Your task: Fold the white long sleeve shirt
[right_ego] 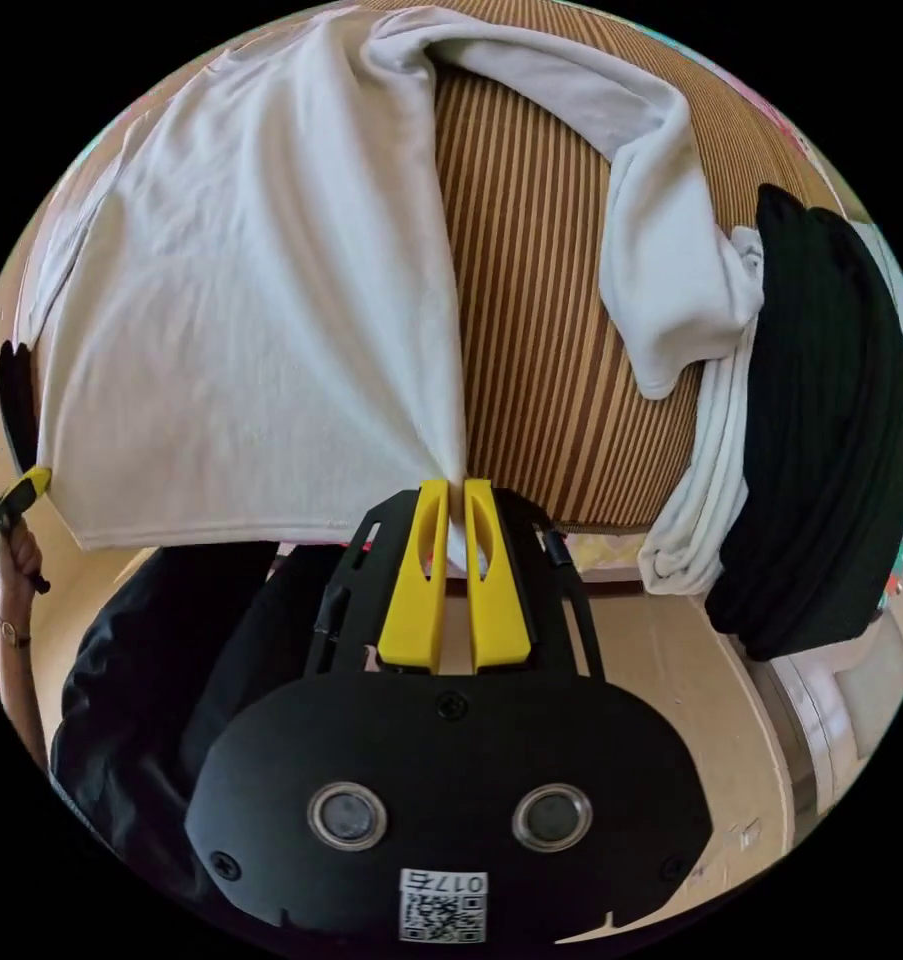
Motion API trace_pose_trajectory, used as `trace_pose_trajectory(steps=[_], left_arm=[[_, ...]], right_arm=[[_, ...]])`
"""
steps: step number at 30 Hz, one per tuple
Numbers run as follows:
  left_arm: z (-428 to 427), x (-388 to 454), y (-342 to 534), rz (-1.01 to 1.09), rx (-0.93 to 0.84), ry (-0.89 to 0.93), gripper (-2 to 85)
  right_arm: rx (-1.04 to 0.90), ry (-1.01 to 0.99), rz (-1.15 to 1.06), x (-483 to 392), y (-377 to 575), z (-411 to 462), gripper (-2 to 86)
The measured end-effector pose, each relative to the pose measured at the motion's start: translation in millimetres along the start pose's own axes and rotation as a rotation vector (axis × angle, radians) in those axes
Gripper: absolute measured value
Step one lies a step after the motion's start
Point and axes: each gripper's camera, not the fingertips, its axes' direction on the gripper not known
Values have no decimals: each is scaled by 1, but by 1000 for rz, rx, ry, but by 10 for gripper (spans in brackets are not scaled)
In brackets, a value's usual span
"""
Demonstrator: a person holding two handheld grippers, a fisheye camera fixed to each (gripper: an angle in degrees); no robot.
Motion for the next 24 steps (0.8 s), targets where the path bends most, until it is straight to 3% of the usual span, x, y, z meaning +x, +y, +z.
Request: trace_pose_trajectory(steps=[4,6,8,9,11,13,16,19,21,24], left_arm=[[-47,-34,61,-189,124,-36,6],[-57,-70,110,-541,155,-153,-4],[-64,-86,150,-784,178,-232,-7],[-68,-88,171,-840,239,-202,-8],[-68,-85,194,-862,334,-106,-9],[-63,-78,209,-887,370,-60,-9],[-52,-62,218,-916,372,-79,-9],[-43,-49,215,-910,380,-66,-9],[-39,-42,210,-907,370,-70,-10],[-42,-34,202,-889,357,-92,-10]], right_arm=[[-121,-488,111,59,31,46,41],[-84,-692,302,98,48,56,51],[128,-1121,618,151,81,68,72],[197,-1249,689,161,89,73,77],[465,-1691,955,184,109,99,95],[634,-1876,1058,192,105,107,105],[747,-1941,1022,208,71,96,128],[492,-1830,1079,205,37,97,131],[429,-1897,1144,192,27,106,133],[641,-2101,1158,177,16,111,130]])
